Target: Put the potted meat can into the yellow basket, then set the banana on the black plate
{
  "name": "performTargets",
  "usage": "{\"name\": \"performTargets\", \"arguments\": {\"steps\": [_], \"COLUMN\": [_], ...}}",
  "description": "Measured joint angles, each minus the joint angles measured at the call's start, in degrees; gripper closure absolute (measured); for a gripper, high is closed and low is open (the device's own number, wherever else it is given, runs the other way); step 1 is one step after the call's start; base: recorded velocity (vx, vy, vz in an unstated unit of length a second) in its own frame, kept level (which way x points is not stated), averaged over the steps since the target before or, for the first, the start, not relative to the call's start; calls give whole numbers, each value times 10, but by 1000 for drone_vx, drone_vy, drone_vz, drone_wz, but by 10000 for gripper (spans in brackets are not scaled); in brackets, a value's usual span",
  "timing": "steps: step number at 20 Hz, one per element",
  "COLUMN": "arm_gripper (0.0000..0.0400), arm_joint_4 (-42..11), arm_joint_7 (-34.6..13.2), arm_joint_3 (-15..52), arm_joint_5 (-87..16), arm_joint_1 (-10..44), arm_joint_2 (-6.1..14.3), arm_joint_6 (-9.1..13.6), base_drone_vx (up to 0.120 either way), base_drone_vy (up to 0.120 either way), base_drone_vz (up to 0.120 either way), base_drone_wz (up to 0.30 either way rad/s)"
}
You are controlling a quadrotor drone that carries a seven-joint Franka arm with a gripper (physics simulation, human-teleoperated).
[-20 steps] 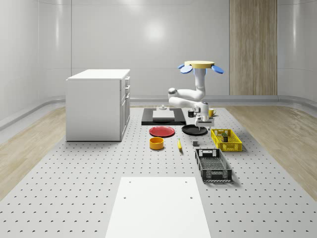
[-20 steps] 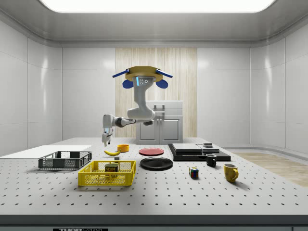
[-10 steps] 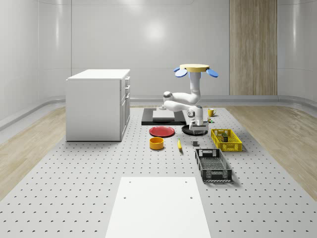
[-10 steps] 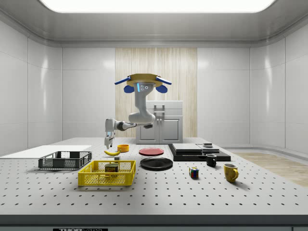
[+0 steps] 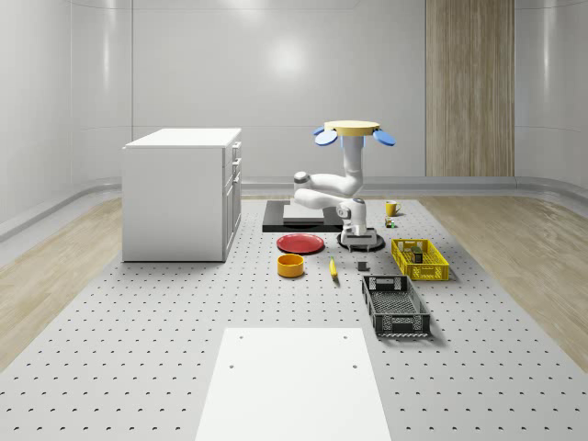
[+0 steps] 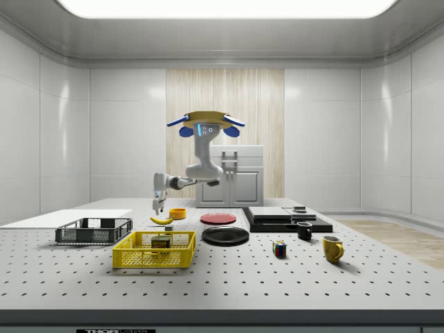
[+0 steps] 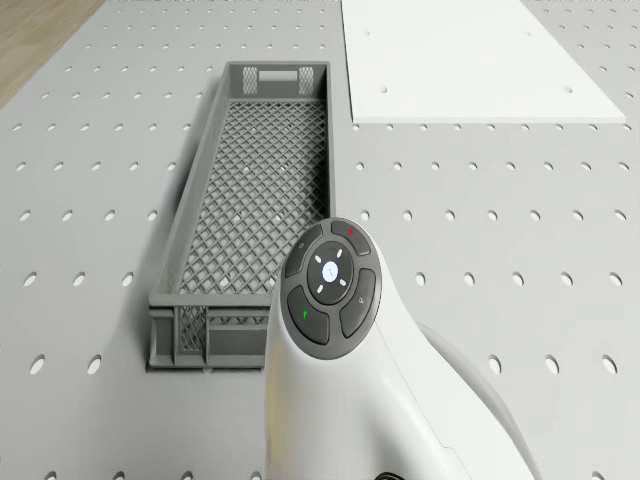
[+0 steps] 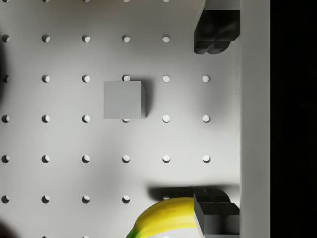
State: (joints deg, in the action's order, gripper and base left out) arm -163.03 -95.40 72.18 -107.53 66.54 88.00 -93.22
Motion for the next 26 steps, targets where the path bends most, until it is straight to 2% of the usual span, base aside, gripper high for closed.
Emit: {"name": "performTargets", "arguments": {"steps": [4, 15, 21, 26], "arm_gripper": [0, 0, 0, 0], "arm_joint_4": [0, 0, 0, 1], "arm_joint_7": [0, 0, 0, 0], "arm_joint_3": [0, 0, 0, -2], "arm_joint_5": [0, 0, 0, -2], "arm_joint_1": [0, 0, 0, 0], "arm_joint_2": [0, 0, 0, 0], "arm_joint_6": [0, 0, 0, -1], "base_drone_vx": [30, 0, 0, 0], "base_drone_vy": [-120, -120, -120, 0], "base_drone_vz": [-10, -120, 0, 0], "base_drone_wz": [0, 0, 0, 0]}}
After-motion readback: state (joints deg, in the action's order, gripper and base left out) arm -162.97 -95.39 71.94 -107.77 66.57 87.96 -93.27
